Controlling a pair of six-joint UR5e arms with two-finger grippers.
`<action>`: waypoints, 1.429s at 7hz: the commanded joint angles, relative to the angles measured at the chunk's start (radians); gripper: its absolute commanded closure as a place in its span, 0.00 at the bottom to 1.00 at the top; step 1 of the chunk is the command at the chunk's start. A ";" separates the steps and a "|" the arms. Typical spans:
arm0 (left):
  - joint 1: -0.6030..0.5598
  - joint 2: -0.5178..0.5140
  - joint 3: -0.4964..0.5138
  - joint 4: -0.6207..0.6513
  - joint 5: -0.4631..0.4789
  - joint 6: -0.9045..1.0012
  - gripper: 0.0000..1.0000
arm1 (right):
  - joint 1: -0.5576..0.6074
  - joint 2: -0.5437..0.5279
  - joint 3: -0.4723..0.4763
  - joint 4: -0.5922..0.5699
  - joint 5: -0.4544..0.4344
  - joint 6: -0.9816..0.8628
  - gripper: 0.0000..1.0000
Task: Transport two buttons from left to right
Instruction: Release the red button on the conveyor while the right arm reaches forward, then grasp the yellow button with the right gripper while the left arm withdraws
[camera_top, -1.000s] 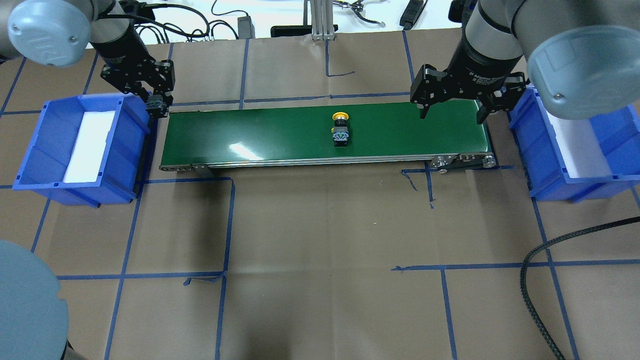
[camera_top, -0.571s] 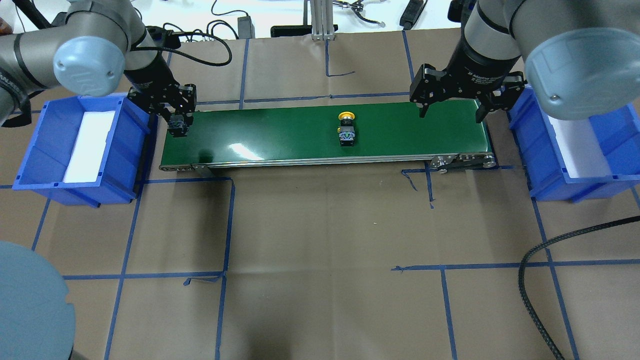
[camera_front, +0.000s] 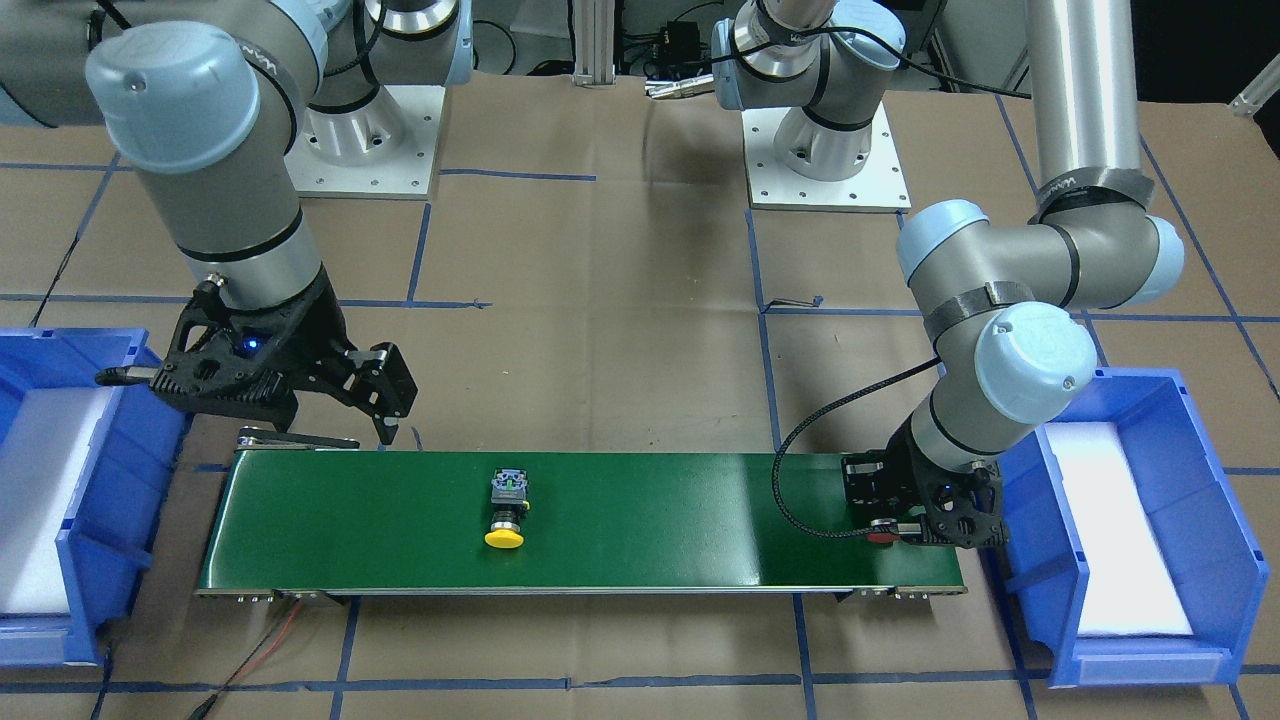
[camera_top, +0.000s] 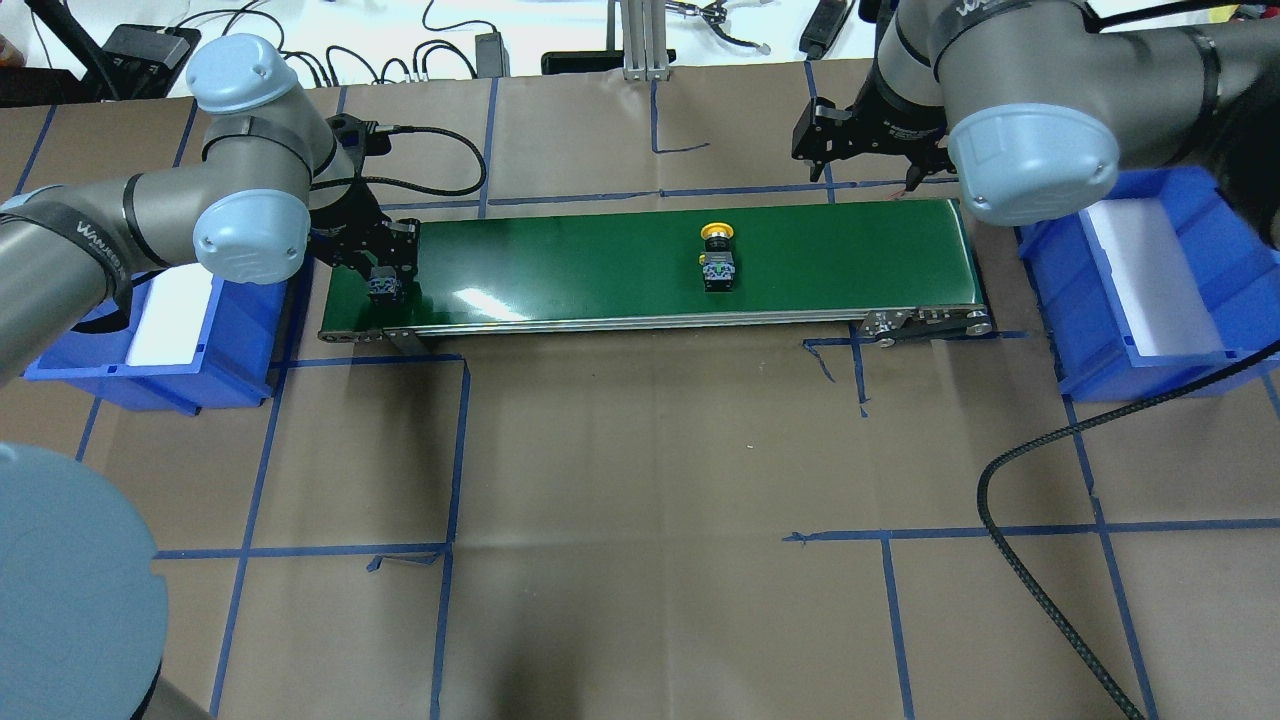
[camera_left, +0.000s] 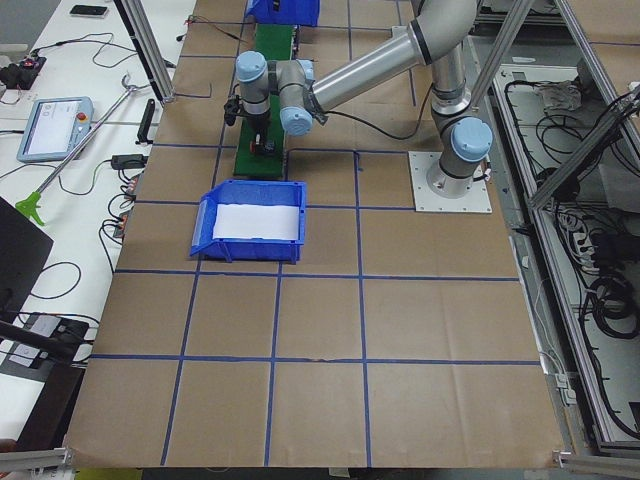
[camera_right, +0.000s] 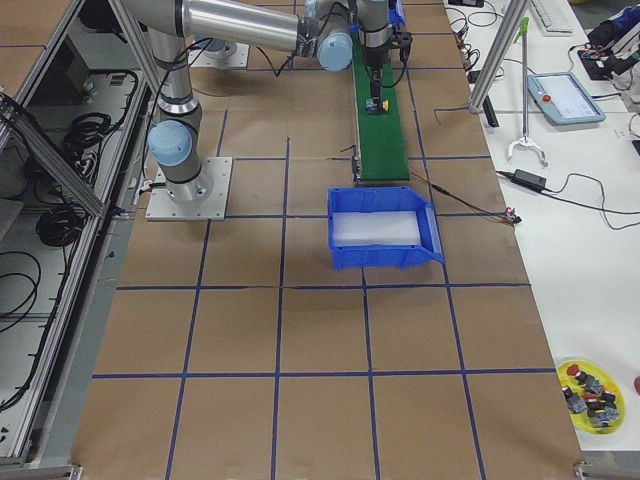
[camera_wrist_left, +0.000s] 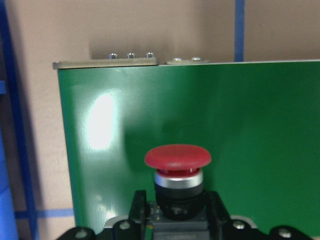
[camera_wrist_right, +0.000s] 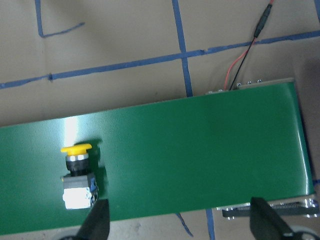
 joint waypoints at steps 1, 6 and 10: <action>0.001 0.013 0.023 0.005 0.004 -0.011 0.00 | 0.001 0.084 -0.003 -0.061 0.013 0.012 0.00; 0.001 0.210 0.153 -0.391 0.016 -0.012 0.00 | 0.053 0.244 -0.039 -0.122 0.022 0.045 0.00; -0.053 0.430 0.123 -0.605 0.018 -0.086 0.00 | 0.051 0.283 -0.030 -0.107 0.054 0.046 0.00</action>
